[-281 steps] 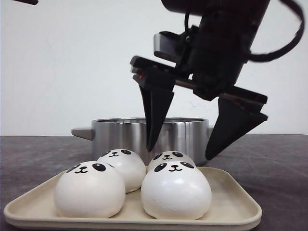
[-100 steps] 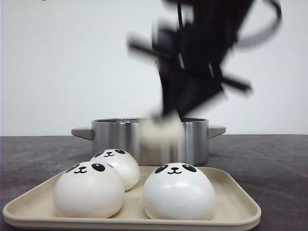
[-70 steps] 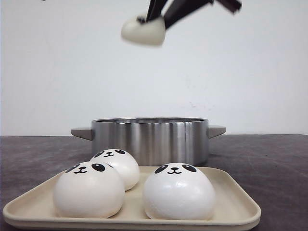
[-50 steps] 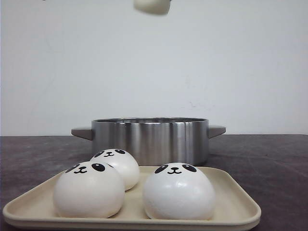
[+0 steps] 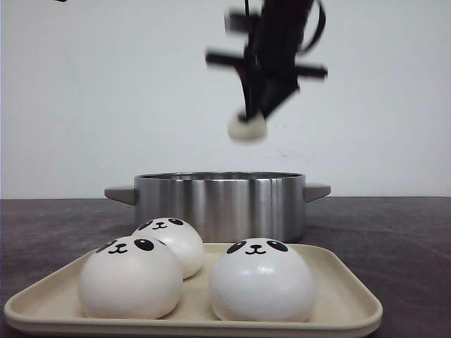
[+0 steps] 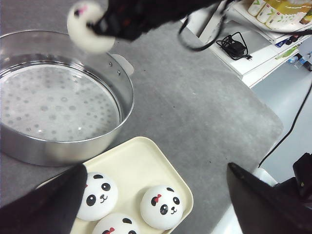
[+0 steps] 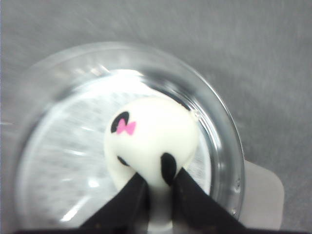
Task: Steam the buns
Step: 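Lower the bun into the steamer pot and open the right gripper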
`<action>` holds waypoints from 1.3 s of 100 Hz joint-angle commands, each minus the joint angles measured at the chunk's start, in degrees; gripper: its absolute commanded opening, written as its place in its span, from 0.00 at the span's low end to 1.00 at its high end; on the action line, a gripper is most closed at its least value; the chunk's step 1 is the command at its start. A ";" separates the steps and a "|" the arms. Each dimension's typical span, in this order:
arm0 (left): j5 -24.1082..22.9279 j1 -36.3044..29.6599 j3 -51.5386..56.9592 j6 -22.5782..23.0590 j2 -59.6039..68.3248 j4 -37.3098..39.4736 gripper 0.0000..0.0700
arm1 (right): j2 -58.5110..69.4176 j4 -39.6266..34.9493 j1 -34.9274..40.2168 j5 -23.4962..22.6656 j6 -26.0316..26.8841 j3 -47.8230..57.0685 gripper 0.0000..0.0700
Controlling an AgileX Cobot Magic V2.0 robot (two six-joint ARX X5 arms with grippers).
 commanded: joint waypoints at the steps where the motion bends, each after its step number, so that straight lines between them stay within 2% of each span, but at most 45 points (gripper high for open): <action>1: -0.22 -0.35 0.90 0.55 0.26 0.63 0.80 | 2.93 0.28 -0.46 -0.09 -0.81 1.36 0.00; 52: -1.92 -0.35 0.90 0.55 0.28 0.61 0.80 | 11.06 2.97 -2.45 -3.52 -1.57 1.36 0.01; 56: -1.95 -0.35 0.90 0.55 0.28 0.59 0.80 | 11.26 3.23 -2.45 -3.52 -1.81 1.36 0.05; 69: -1.95 -0.35 0.90 0.55 0.28 0.55 0.80 | 11.41 3.28 -2.47 -3.34 -1.95 1.36 0.32; 91: -1.92 -0.35 0.90 0.55 0.28 0.42 0.80 | 11.41 2.86 -2.45 -2.95 -1.95 1.36 0.46; 110: -1.90 -0.35 0.90 0.52 0.28 0.44 0.80 | 11.04 3.37 -2.40 -2.91 -2.32 1.79 0.47; 124: -1.88 -0.35 0.90 0.42 0.28 -0.22 0.80 | 7.37 0.24 -2.40 -2.95 -2.29 4.35 0.46; 130: -1.90 -0.35 0.90 0.15 0.46 -0.68 0.79 | 4.28 -1.09 -2.32 -3.13 -2.19 5.31 0.38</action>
